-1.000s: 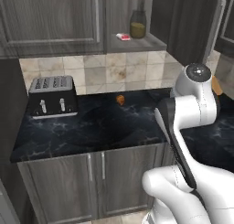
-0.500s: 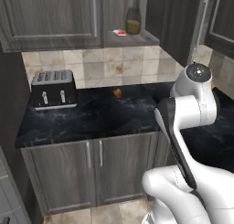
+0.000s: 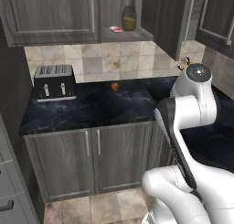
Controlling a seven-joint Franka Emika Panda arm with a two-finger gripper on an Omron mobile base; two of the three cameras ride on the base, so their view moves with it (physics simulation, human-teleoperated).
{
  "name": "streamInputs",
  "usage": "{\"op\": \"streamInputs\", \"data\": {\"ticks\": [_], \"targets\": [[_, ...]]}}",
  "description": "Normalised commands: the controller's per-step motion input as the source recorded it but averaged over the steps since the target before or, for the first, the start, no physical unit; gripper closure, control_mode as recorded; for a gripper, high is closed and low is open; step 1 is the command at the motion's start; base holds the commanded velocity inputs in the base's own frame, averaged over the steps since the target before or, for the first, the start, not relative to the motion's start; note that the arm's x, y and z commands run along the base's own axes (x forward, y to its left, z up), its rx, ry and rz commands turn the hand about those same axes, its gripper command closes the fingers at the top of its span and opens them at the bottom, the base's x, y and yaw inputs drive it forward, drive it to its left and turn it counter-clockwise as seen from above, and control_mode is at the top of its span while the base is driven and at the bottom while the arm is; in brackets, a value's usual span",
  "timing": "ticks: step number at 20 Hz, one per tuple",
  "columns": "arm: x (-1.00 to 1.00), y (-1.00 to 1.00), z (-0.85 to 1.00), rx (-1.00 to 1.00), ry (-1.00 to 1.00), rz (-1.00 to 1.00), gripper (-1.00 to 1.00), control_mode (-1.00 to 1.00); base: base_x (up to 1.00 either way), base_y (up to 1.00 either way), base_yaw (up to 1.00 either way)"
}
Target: Pick the bar and boxed food from the counter and place them in the cabinets closest to them.
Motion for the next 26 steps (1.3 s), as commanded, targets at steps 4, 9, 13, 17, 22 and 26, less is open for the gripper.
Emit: {"op": "streamInputs", "data": {"ticks": [4, 9, 13, 17, 22, 26], "targets": [[0.00, 0.00, 0.00, 0.00, 0.00, 0.00, -1.00, 1.00, -0.30, 0.00, 0.00], [0.00, 0.00, 0.00, 0.00, 0.00, 0.00, -1.00, 1.00, -0.23, 0.00, 0.00], [0.00, 0.00, 0.00, 0.00, 0.00, 0.00, -1.00, 1.00, -0.33, 0.00, 0.00], [0.00, 0.00, 0.00, 0.00, 0.00, 0.00, -1.00, 1.00, -0.29, 0.00, 0.00], [0.00, 0.00, 0.00, 0.00, 0.00, 0.00, -1.00, 1.00, 0.00, 0.00, 0.00], [0.00, 0.00, 0.00, 0.00, 0.00, 0.00, -1.00, 1.00, -0.01, 0.00, 0.00]]}}
